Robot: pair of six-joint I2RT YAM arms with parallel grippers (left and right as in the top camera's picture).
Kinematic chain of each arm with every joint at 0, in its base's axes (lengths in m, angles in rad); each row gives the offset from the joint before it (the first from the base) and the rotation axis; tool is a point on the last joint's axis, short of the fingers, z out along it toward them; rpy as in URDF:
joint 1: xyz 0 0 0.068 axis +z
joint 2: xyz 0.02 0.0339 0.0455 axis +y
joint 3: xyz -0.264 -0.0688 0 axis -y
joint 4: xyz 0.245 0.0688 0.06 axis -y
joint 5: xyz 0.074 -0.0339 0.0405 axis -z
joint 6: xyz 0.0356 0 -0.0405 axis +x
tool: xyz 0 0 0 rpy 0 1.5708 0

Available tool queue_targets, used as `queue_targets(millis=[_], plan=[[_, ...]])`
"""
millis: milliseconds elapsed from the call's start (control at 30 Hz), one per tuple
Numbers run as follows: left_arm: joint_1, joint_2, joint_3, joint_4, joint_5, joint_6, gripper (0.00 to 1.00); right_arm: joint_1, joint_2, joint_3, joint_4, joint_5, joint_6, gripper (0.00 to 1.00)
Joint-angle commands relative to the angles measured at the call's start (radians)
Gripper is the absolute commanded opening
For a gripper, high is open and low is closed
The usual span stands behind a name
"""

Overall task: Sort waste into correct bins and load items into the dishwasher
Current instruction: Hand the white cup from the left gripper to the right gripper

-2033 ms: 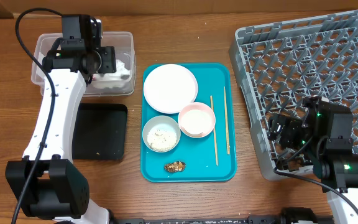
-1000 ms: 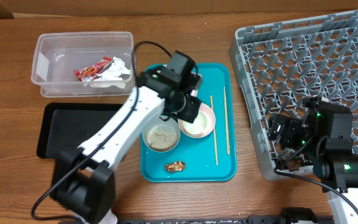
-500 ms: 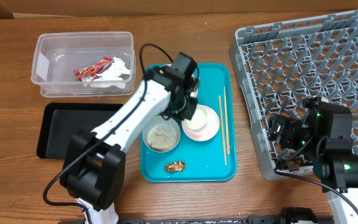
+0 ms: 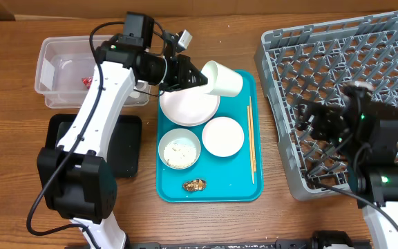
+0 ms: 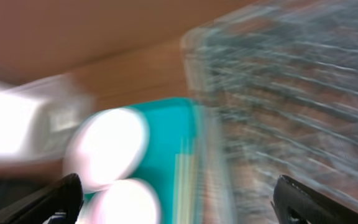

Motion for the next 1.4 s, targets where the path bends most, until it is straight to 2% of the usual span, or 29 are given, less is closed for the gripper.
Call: queue_targets(millis=[0,167,467,633,667,833,933,1000,1067,1100,1133,1233,1300,1367], plan=[[-0.015,0.008,0.016,0.005,0.322,0.027,0.04,0.004,0.061,0.024,0.1,-0.583,-0.122,1.0],[-0.059,0.008,0.016,0.005,0.372,0.035,0.04,0.004,0.141,0.024,0.243,-0.868,-0.122,1.0],[-0.14,0.008,0.016,0.005,0.371,0.035,0.04,0.004,0.171,0.024,0.304,-0.888,-0.122,1.0],[-0.169,0.008,0.016,0.012,0.367,0.035,0.04,0.004,0.171,0.024,0.356,-0.985,-0.12,1.0],[-0.169,0.008,0.016,0.012,0.367,0.035,0.03,0.004,0.171,0.024,0.356,-0.987,-0.118,0.97],[-0.169,0.008,0.016,0.012,0.367,0.035,0.04,0.004,0.171,0.024,0.354,-0.986,-0.118,0.69],[-0.169,0.008,0.016,0.012,0.361,0.035,0.04,0.004,0.171,0.024,0.354,-0.986,-0.118,0.66],[-0.169,0.008,0.016,0.012,0.352,0.035,0.05,0.004,0.171,0.024,0.352,-0.985,-0.118,0.6],[-0.169,0.008,0.016,0.01,0.303,0.035,0.14,0.004,0.171,0.024,0.338,-0.975,-0.118,0.53],[-0.17,0.008,0.016,0.002,0.259,0.035,0.27,0.004,0.171,0.024,0.32,-0.96,-0.118,0.5],[-0.169,0.008,0.016,-0.006,0.212,0.035,0.34,0.004,0.171,0.024,0.3,-0.935,-0.118,0.48],[-0.169,0.008,0.016,-0.055,-0.013,0.035,0.49,0.004,0.171,0.024,0.204,-0.795,-0.118,0.44],[-0.169,0.008,0.016,-0.101,-0.183,0.035,0.57,0.004,0.171,0.024,0.134,-0.653,-0.118,0.43],[-0.166,0.008,0.016,-0.156,-0.364,0.034,0.58,0.004,0.171,0.024,0.075,-0.504,-0.118,0.38]])
